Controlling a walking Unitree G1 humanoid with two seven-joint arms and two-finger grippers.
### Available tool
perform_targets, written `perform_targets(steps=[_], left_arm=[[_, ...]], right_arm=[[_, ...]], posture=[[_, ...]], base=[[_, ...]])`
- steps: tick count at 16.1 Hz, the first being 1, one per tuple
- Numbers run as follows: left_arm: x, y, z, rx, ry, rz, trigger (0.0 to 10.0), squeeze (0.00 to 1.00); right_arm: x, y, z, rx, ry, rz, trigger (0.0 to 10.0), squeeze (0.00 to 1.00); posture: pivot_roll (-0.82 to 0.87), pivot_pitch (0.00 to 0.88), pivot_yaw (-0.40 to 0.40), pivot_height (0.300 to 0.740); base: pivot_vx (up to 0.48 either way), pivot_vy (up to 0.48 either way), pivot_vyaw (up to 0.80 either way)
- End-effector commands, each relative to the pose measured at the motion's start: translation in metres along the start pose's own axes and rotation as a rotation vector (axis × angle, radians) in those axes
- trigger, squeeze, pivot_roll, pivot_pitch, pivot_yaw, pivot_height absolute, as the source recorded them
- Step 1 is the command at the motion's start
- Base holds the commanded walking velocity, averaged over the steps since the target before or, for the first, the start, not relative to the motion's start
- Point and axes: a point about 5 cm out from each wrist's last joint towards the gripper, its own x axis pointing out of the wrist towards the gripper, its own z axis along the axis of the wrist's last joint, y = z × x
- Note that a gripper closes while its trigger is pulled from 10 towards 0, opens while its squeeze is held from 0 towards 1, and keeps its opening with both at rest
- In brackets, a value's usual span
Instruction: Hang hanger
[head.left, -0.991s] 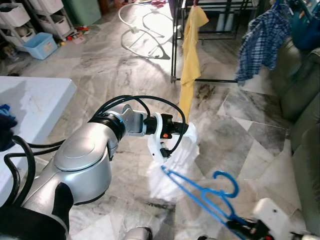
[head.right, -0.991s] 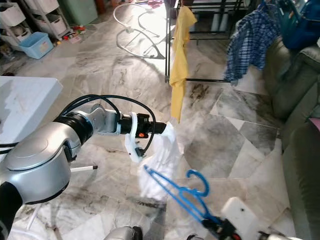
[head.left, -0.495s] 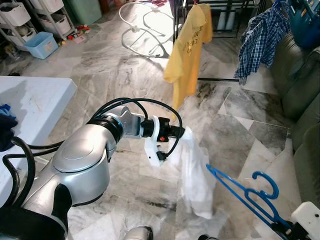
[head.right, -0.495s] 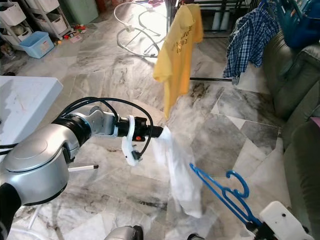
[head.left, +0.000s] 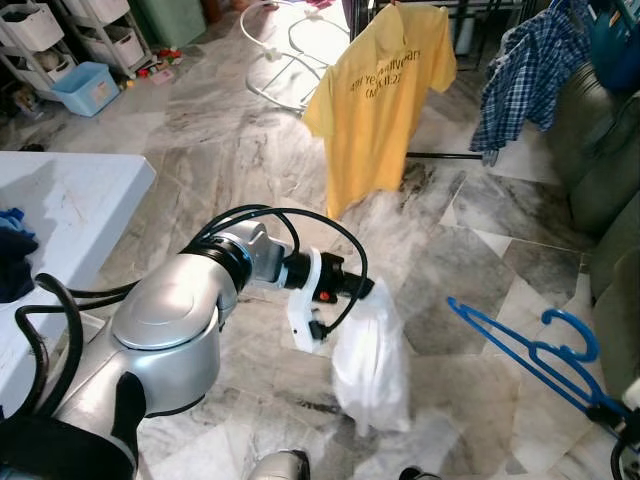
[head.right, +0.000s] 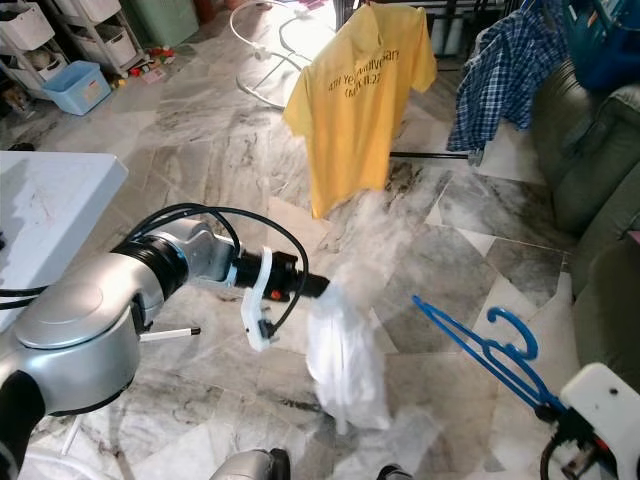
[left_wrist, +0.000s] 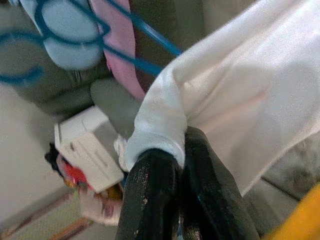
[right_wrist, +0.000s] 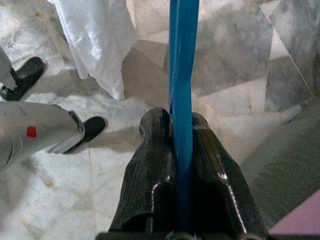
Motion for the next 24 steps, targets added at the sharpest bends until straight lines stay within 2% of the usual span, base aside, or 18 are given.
perform_targets(steps=[1, 2, 3, 5, 7, 11, 15, 18, 21, 24], left_arm=[[0.005, 0.001, 0.008, -0.021, -0.055, 0.034, 10.0, 0.00], [0.006, 0.002, 0.008, -0.027, -0.061, 0.037, 10.0, 0.00], [0.014, 0.004, 0.012, -0.069, -0.057, 0.055, 10.0, 0.00], [0.028, 0.008, 0.020, -0.167, -0.023, 0.118, 10.0, 0.00], [0.032, 0.010, 0.024, -0.180, -0.040, 0.145, 10.0, 0.00], [0.032, 0.011, 0.023, -0.164, -0.052, 0.140, 10.0, 0.00], [0.024, 0.009, 0.014, -0.139, -0.004, 0.097, 10.0, 0.00], [0.024, 0.012, 0.008, -0.117, 0.018, 0.088, 10.0, 0.00], [0.021, 0.013, 0.004, -0.096, 0.023, 0.076, 10.0, 0.00], [0.021, 0.017, -0.001, -0.079, 0.028, 0.083, 10.0, 0.00]], right_arm=[[0.004, -0.001, 0.006, -0.007, -0.034, 0.044, 10.0, 0.00], [0.005, -0.001, 0.008, -0.005, -0.045, 0.053, 10.0, 0.00], [0.012, 0.001, 0.016, 0.017, -0.101, 0.086, 10.0, 0.00], [0.027, 0.012, 0.022, 0.007, -0.130, 0.174, 10.0, 0.00], [0.031, 0.018, 0.021, 0.010, -0.132, 0.235, 10.0, 0.00], [0.031, 0.019, 0.014, -0.011, -0.077, 0.294, 10.0, 0.00], [0.021, 0.017, 0.009, -0.024, -0.040, 0.306, 10.0, 0.00], [0.013, 0.020, -0.003, -0.032, 0.026, 0.298, 10.0, 0.00], [0.003, 0.016, -0.005, -0.016, 0.025, 0.265, 10.0, 0.00], [0.003, 0.021, -0.007, -0.005, 0.025, 0.270, 10.0, 0.00]], posture=[[-0.04, 0.183, 0.127, 0.740], [-0.04, 0.183, 0.127, 0.740], [-0.04, 0.181, 0.127, 0.740], [-0.04, 0.180, 0.126, 0.740], [-0.04, 0.184, 0.125, 0.740], [-0.03, 0.189, 0.127, 0.740], [-0.04, 0.190, 0.129, 0.740], [-0.04, 0.195, 0.133, 0.740], [-0.04, 0.197, 0.139, 0.740], [-0.04, 0.200, 0.145, 0.740]], base=[[0.000, 0.000, 0.00], [0.000, 0.000, 0.00], [0.000, 0.000, 0.00], [0.000, 0.000, 0.00], [0.000, 0.000, 0.00], [0.000, 0.000, 0.00], [0.000, 0.000, 0.00], [0.000, 0.000, 0.00], [0.000, 0.000, 0.00], [0.000, 0.000, 0.00]])
